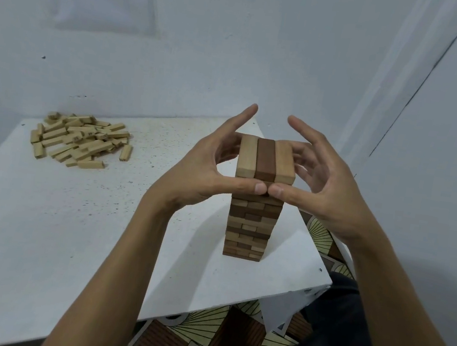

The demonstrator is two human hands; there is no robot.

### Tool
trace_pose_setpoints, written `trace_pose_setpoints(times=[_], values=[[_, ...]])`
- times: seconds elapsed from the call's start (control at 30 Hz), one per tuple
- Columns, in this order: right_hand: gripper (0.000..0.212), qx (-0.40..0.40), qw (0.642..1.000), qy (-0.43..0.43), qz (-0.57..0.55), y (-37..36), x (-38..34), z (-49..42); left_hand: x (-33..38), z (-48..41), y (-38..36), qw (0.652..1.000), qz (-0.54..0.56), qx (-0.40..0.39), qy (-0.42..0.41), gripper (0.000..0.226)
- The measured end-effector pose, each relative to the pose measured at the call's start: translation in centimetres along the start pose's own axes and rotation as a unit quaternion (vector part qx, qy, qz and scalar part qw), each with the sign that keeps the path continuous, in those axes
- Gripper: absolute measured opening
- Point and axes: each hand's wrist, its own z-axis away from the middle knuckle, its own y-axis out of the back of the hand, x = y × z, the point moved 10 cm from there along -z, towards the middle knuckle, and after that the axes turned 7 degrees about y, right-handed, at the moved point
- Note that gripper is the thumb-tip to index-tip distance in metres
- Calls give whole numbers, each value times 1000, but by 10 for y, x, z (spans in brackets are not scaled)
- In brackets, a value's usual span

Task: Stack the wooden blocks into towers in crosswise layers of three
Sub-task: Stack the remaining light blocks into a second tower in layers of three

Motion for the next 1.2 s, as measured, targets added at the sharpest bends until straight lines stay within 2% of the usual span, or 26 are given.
trace_pose_setpoints(times=[1.2], values=[[92,2,999,-15,-32,-3,15,8,-16,2,-4,1000,11,-13,16,106]])
